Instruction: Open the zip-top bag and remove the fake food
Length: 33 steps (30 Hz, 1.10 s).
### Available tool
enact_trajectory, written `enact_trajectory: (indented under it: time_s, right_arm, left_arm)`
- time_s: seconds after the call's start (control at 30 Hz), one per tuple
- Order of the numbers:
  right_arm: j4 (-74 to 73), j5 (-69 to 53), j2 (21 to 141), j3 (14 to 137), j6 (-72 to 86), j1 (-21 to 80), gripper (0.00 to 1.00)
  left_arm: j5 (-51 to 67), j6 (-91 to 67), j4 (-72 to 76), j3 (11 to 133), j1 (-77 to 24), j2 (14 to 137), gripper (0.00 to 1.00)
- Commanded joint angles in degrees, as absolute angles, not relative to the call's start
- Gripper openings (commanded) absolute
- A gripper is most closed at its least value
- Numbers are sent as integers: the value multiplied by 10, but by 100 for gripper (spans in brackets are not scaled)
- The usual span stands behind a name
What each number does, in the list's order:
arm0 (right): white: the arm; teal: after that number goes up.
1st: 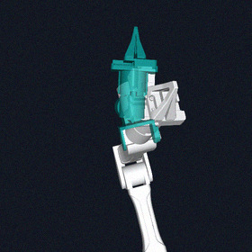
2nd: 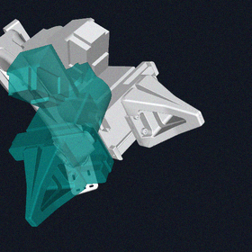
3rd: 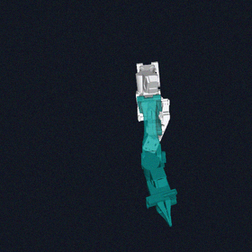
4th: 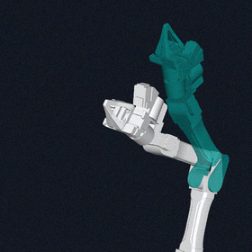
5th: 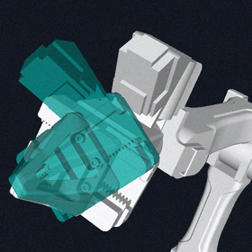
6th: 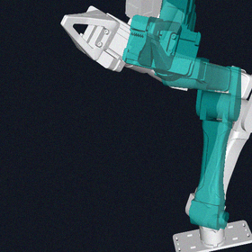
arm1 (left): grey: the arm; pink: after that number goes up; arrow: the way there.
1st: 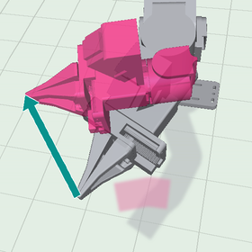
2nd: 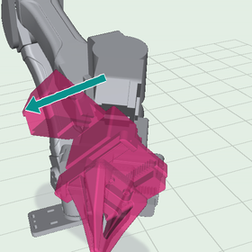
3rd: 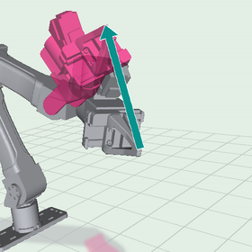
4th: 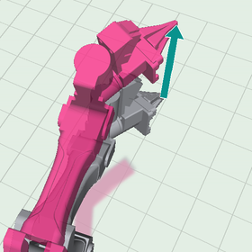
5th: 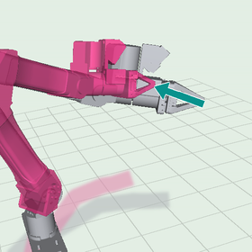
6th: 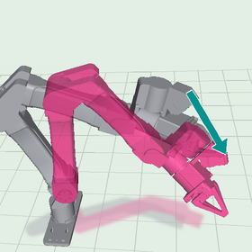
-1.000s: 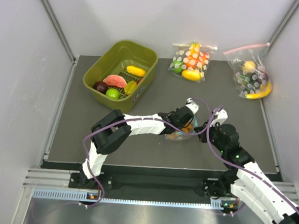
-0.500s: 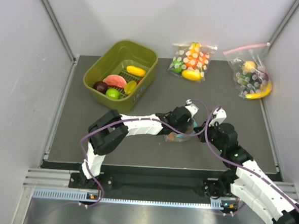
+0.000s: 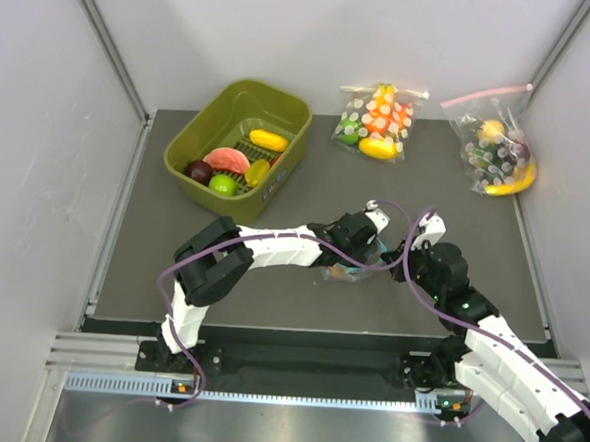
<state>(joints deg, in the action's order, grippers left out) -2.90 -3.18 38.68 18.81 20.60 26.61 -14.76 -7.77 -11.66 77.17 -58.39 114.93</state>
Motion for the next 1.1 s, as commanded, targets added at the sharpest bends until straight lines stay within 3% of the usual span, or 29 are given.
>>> enact_trajectory:
  time_s: [0.0,0.1,0.27,0.53,1.07]
  right_arm:
    - [-4,-21,381,200,200,271,0]
    - [-4,-18,375,200,200,272,0]
    - [-5,-15,374,200,199,272,0]
    - [16,-7,408,198,195,271,0]
    - [5,54,429,203,194,271,0]
  left_arm:
    - [-164,-71,-166,787,-584,1165,69]
    - [-169,-74,-171,782,-584,1173,51]
    - [-164,-79,-163,773,-584,1156,31]
    - [-52,-99,-62,717,-583,1028,26]
    - [68,-129,23,650,-553,964,25]
